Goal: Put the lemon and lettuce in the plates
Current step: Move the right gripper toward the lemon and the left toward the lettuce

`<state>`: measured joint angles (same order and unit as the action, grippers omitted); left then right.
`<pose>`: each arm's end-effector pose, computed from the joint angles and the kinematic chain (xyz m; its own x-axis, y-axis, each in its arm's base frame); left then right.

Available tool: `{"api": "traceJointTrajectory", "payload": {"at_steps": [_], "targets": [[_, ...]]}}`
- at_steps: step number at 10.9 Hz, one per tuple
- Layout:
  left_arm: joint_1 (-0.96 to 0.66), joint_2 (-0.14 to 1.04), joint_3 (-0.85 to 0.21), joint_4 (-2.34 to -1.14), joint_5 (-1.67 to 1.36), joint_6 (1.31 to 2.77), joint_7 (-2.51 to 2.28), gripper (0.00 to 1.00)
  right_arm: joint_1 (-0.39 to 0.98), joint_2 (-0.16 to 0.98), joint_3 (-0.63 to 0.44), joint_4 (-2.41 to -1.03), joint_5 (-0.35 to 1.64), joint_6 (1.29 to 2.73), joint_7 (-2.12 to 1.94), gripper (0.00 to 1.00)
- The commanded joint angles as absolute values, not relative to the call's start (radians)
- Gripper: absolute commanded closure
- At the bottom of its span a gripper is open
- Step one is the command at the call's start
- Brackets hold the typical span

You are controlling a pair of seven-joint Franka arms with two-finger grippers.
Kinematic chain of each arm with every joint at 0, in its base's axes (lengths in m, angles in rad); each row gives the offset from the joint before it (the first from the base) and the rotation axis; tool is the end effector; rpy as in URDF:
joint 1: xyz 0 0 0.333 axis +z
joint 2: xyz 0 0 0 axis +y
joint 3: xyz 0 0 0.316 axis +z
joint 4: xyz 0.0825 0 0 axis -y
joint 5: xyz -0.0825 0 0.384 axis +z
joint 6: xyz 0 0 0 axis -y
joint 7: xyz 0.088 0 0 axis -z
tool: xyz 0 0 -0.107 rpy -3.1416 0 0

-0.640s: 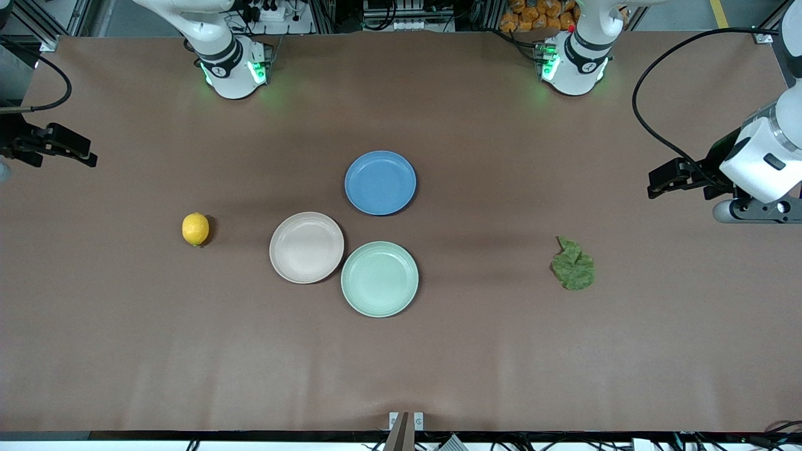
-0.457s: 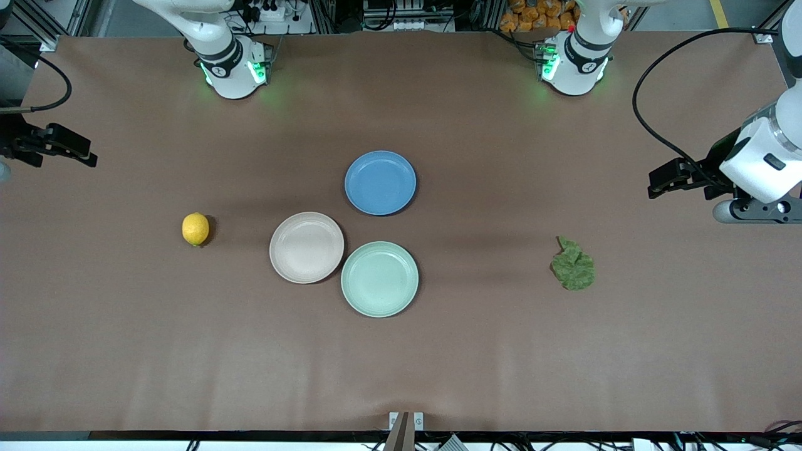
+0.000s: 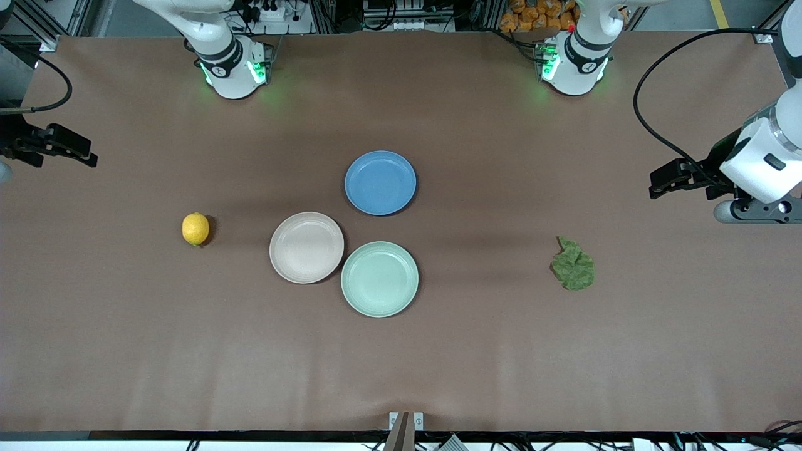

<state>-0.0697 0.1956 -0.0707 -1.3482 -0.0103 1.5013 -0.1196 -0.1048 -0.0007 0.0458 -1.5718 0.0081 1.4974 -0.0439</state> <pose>0.6017 -0.0816 0.6094 0.9988 -0.0206 -0.0446 -0.0198 -0.9996 0.0188 0.5453 -0.0313 0.6183 0.9972 -0.0144 -0.0732 -0.0152 -0.9998 -0.0113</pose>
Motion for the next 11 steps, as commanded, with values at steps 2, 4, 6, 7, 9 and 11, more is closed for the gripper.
{"api": "traceJointTrajectory", "payload": {"at_steps": [2, 4, 6, 7, 9, 11], "targets": [[-0.092, 0.192, -0.077, -1.356, 0.046, 1.511, -0.147, 0.0, -0.133, -0.008, 0.054, -1.586, 0.025, 1.499, -0.081, 0.0], [-0.074, 0.204, -0.077, -1.356, 0.041, 1.511, -0.152, 0.0, -0.133, -0.009, 0.054, -1.589, 0.025, 1.499, -0.081, 0.0], [-0.069, 0.225, -0.071, -1.356, 0.041, 1.514, -0.152, 0.0, -0.152, -0.011, 0.054, -1.617, 0.025, 1.499, -0.08, 0.0], [-0.066, 0.235, -0.068, -1.358, 0.04, 1.531, -0.15, 0.0, -0.17, -0.012, 0.054, -1.649, 0.025, 1.5, -0.081, 0.0], [-0.043, 0.258, -0.067, -1.361, 0.04, 1.554, -0.147, 0.0, -0.184, -0.023, 0.054, -1.719, 0.028, 1.538, -0.081, 0.0], [-0.041, 0.294, -0.067, -1.37, 0.043, 1.604, -0.144, 0.0, -0.199, -0.028, 0.052, -1.793, 0.058, 1.603, -0.081, 0.0]]}}
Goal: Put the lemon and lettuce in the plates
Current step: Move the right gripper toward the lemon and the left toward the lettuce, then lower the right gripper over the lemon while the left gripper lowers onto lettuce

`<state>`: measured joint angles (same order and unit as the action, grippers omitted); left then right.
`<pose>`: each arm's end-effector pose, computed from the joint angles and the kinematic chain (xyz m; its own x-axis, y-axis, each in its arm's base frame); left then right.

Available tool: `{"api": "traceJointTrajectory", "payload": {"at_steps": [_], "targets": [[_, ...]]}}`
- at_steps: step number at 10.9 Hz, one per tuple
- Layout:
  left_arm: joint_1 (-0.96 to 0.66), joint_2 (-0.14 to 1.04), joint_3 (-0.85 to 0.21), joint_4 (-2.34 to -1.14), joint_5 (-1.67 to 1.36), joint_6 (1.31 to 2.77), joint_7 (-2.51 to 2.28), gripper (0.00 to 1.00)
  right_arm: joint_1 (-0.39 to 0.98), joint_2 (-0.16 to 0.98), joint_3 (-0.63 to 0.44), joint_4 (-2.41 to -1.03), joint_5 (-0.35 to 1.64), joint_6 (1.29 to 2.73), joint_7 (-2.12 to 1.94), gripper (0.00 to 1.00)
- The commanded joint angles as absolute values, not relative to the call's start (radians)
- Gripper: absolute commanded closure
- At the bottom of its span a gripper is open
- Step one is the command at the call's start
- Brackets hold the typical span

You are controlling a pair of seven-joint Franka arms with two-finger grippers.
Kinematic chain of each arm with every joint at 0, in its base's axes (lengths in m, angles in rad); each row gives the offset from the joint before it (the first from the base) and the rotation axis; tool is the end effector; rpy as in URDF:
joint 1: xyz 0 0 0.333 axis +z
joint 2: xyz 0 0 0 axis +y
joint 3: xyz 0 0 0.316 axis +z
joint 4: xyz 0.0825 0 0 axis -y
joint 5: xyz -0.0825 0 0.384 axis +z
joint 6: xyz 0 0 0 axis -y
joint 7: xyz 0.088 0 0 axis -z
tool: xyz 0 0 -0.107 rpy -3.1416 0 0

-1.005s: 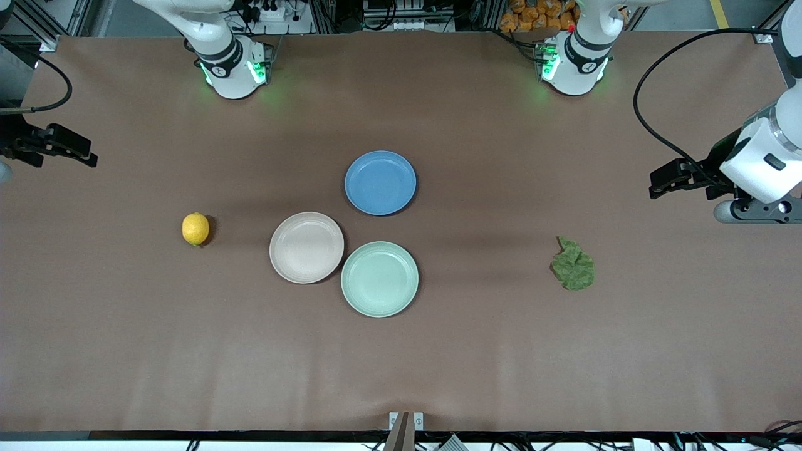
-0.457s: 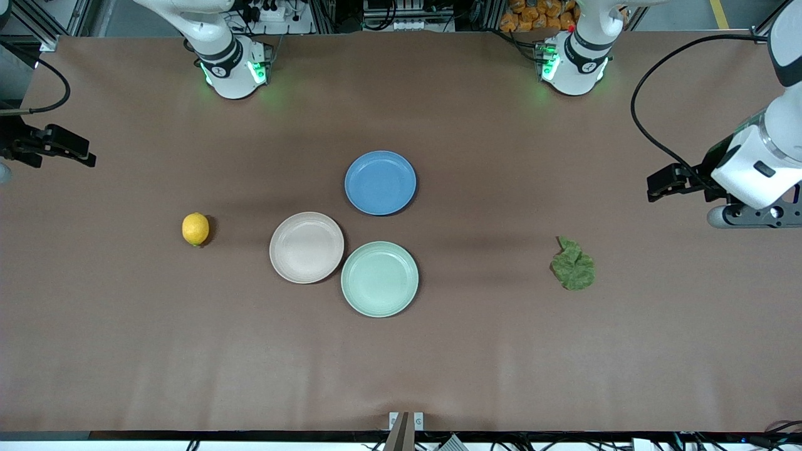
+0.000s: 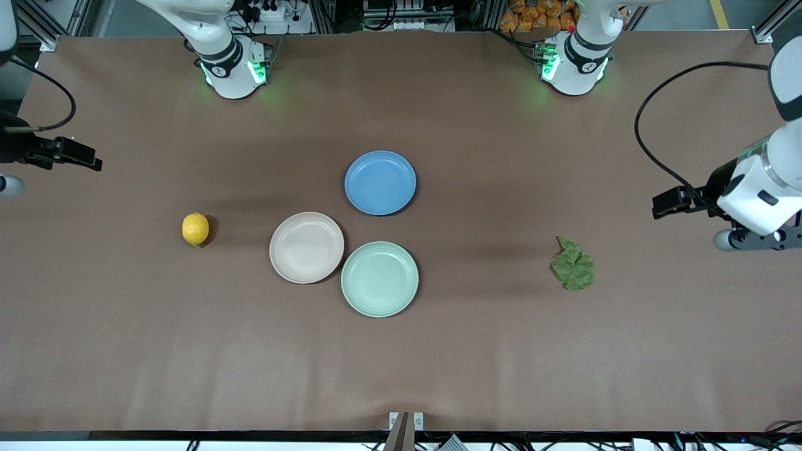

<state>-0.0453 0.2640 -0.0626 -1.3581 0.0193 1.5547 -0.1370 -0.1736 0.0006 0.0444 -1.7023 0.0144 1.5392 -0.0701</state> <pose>0.6274 -0.0606 0.5668 0.9974 0.0307 -0.0658 0.0300 -0.9995 -0.0120 0.5393 -0.0685 0.5603 0.9852 -0.0569 -0.1616 -0.0619 -0.9978 -0.0257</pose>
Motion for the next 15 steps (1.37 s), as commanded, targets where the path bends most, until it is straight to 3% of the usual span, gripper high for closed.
{"api": "traceJointTrajectory", "payload": {"at_steps": [1, 6, 11, 15], "targets": [[-0.041, 0.311, -0.067, -1.39, 0.043, 1.636, -0.146, 0.0, -0.199, -0.029, 0.052, -1.825, 0.061, 1.635, -0.081, 0.0], [-0.025, 0.434, -0.067, -1.472, 0.043, 1.761, -0.138, 0.0, -0.183, -0.017, 0.057, -1.945, 0.061, 1.741, -0.081, 0.0], [-0.02, 0.452, -0.067, -1.738, 0.043, 2.11, -0.138, 0.0, -0.146, -0.011, 0.058, -2.077, 0.061, 1.897, -0.083, 0.0], [-0.018, 0.462, -0.067, -1.916, 0.043, 2.383, -0.138, 0.0, -0.127, 0.061, 0.058, -2.082, 0.061, 1.921, -0.083, 0.0]]}}
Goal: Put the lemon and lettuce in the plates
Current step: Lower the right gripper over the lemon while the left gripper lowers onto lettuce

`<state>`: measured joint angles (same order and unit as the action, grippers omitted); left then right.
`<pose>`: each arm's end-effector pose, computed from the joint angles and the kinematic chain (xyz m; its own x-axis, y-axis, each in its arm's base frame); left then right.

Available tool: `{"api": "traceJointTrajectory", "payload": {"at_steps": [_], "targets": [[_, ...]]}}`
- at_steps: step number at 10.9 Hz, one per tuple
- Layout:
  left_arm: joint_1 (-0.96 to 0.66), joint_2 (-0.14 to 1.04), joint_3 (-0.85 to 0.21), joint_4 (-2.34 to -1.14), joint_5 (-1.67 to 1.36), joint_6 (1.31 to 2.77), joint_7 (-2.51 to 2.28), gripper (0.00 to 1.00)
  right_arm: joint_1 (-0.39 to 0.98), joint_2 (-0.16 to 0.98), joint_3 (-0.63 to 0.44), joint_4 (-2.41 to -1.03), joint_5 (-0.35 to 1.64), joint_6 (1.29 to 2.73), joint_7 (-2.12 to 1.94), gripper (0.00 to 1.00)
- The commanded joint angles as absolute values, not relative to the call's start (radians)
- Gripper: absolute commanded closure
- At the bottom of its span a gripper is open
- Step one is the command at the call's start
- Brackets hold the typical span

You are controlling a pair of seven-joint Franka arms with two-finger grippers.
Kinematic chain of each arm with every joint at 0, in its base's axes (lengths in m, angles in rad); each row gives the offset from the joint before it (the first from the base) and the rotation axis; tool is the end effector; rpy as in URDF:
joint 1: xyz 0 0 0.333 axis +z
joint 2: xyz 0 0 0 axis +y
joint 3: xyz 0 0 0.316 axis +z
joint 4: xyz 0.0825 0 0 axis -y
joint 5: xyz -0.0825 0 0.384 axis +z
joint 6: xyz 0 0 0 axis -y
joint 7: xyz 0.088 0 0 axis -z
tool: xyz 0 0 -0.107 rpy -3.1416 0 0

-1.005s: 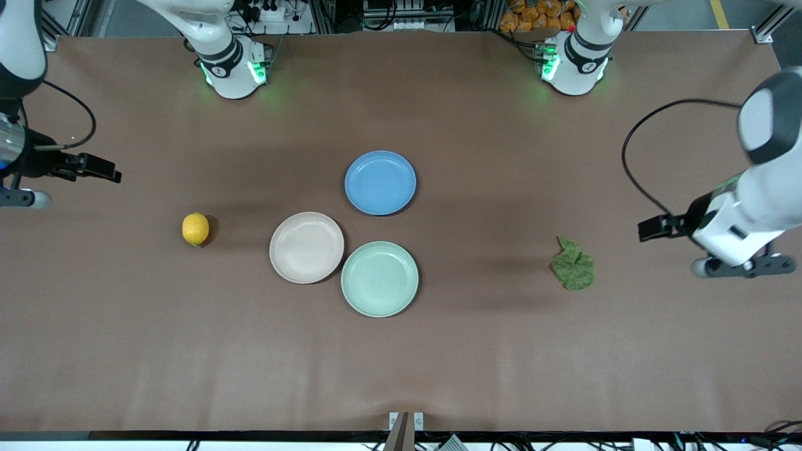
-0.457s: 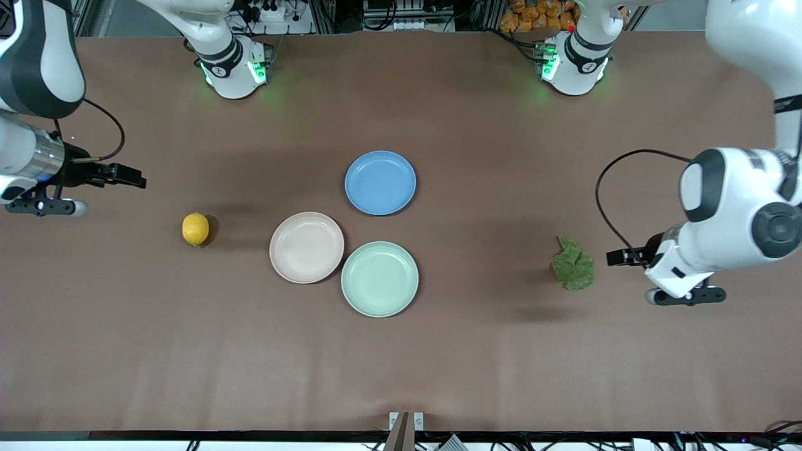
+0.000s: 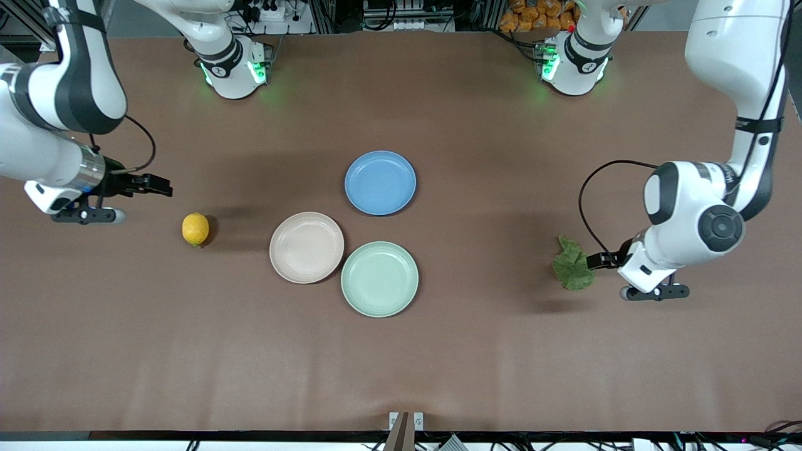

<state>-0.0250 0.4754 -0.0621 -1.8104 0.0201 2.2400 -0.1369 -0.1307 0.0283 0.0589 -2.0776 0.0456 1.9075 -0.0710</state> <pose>0.6429 -0.0527 0.2763 0.9980 0.0430 -0.0461 0.0434 -0.9990 0.0070 0.5279 -0.0348 0.3995 0.9809 -0.0143 -0.1940 -0.0253 -0.9982 -0.0548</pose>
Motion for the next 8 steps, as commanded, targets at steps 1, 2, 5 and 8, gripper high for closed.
{"api": "traceJointTrajectory", "payload": {"at_steps": [1, 2, 5, 8], "targets": [[-0.012, 0.481, -0.067, -1.925, 0.043, 2.416, -0.138, 0.0, -0.127, 0.092, 0.058, -2.082, 0.061, 1.922, -0.083, 0.0], [-0.014, 0.503, -0.067, -1.924, 0.043, 2.445, -0.14, 0.0, -0.127, 0.127, 0.058, -2.082, 0.061, 1.934, -0.083, 0.0], [-0.023, 0.577, -0.069, -1.922, 0.041, 2.542, -0.156, 0.0, -0.13, 0.181, 0.058, -2.085, 0.06, 1.985, -0.092, 0.0], [-0.04, 0.604, -0.075, -1.916, 0.029, 2.56, -0.187, 0.0, -0.14, 0.19, 0.058, -2.111, 0.06, 2.047, -0.152, 0.0]]}}
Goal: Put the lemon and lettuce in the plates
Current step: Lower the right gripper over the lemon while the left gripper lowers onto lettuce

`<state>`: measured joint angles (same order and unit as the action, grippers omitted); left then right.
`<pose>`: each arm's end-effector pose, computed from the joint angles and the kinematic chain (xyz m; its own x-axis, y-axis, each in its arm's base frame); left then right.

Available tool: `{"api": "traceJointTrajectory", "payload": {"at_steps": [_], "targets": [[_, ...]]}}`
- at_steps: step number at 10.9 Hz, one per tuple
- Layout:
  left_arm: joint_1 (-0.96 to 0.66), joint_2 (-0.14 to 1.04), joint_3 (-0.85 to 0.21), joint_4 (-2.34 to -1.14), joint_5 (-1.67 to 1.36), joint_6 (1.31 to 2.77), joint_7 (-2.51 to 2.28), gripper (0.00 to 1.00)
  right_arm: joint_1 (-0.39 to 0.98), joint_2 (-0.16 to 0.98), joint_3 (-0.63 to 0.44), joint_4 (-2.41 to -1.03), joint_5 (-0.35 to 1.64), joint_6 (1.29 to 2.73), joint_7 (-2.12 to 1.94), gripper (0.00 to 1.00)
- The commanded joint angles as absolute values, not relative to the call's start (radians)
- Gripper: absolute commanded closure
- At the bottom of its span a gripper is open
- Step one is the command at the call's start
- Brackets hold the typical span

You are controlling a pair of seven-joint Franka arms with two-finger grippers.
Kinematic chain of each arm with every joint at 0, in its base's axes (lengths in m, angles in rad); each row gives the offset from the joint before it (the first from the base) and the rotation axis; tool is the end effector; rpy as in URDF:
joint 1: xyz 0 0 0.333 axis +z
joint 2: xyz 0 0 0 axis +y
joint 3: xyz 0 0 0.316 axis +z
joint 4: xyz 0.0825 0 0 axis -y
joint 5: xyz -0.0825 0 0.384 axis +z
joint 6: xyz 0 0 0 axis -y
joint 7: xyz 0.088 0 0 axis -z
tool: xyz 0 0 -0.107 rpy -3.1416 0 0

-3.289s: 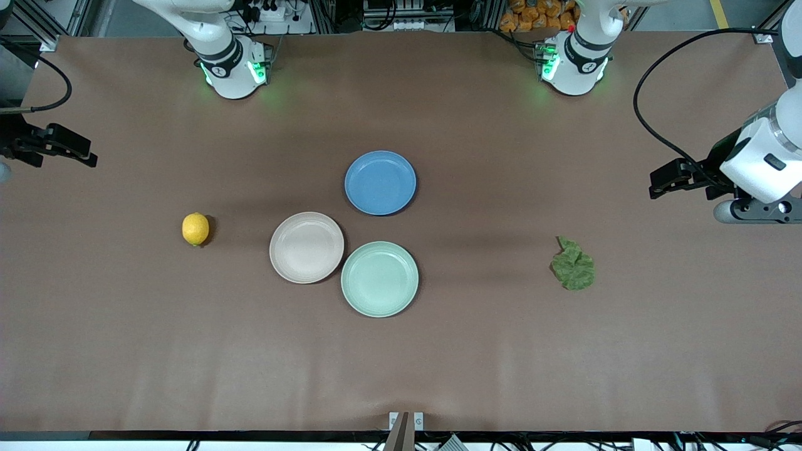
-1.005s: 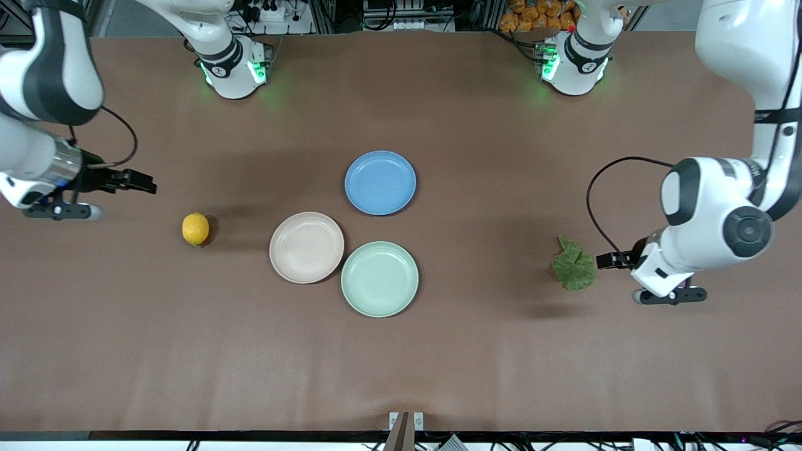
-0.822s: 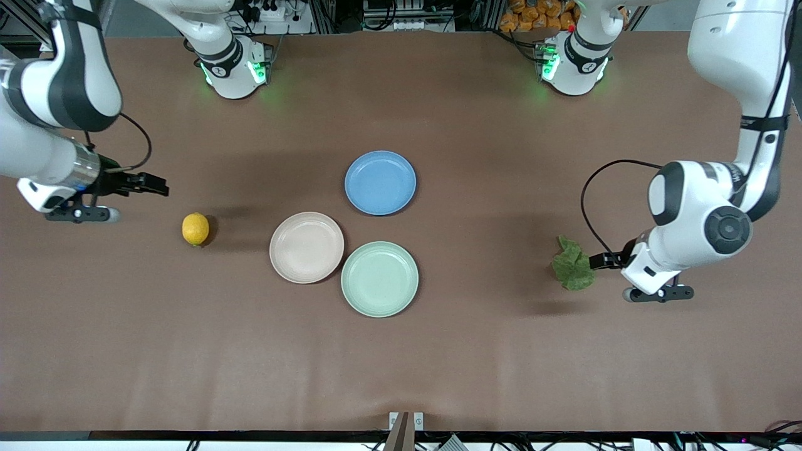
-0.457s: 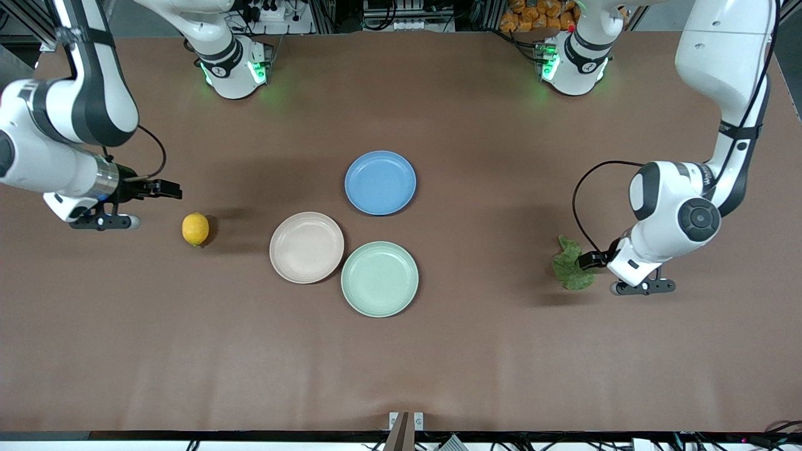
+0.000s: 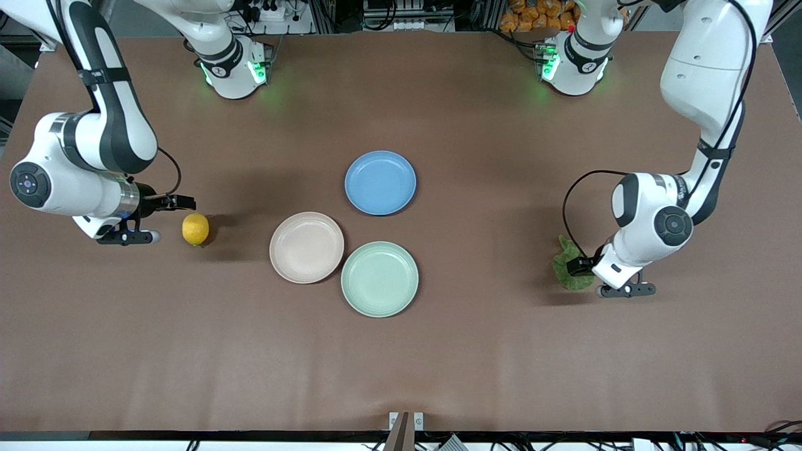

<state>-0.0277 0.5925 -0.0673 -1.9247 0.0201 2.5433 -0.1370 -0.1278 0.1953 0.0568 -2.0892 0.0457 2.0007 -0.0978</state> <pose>0.6246 -0.0583 0.1819 0.9990 0.0378 0.0239 0.0371 -0.9989 0.0293 0.5399 -0.0360 0.3109 0.9615 0.0124 -0.2744 -0.0079 -0.9973 -0.0727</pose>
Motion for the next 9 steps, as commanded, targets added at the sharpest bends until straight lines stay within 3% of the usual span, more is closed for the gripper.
{"api": "traceJointTrajectory", "payload": {"at_steps": [1, 4, 5, 7, 9], "targets": [[-0.058, 0.615, -0.075, -1.914, 0.031, 2.569, -0.205, 0.0, -0.138, 0.198, 0.058, -2.147, 0.06, 2.112, -0.153, 0.0], [-0.078, 0.623, -0.074, -1.916, 0.035, 2.585, -0.216, 0.0, -0.138, 0.253, 0.058, -2.177, 0.06, 2.218, -0.153, 0.0], [-0.078, 0.623, -0.074, -1.916, 0.037, 2.585, -0.216, 0.05, -0.138, 0.261, 0.058, -2.175, 0.06, 2.233, -0.153, 0.0], [-0.078, 0.624, -0.072, -1.914, 0.043, 2.586, -0.212, 0.57, -0.14, 0.307, 0.057, -2.18, 0.054, 2.301, -0.155, 0.0], [-0.078, 0.624, -0.069, -1.911, 0.044, 2.586, -0.192, 0.97, -0.141, 0.328, 0.057, -2.181, 0.052, 2.329, -0.155, 0.0]]}}
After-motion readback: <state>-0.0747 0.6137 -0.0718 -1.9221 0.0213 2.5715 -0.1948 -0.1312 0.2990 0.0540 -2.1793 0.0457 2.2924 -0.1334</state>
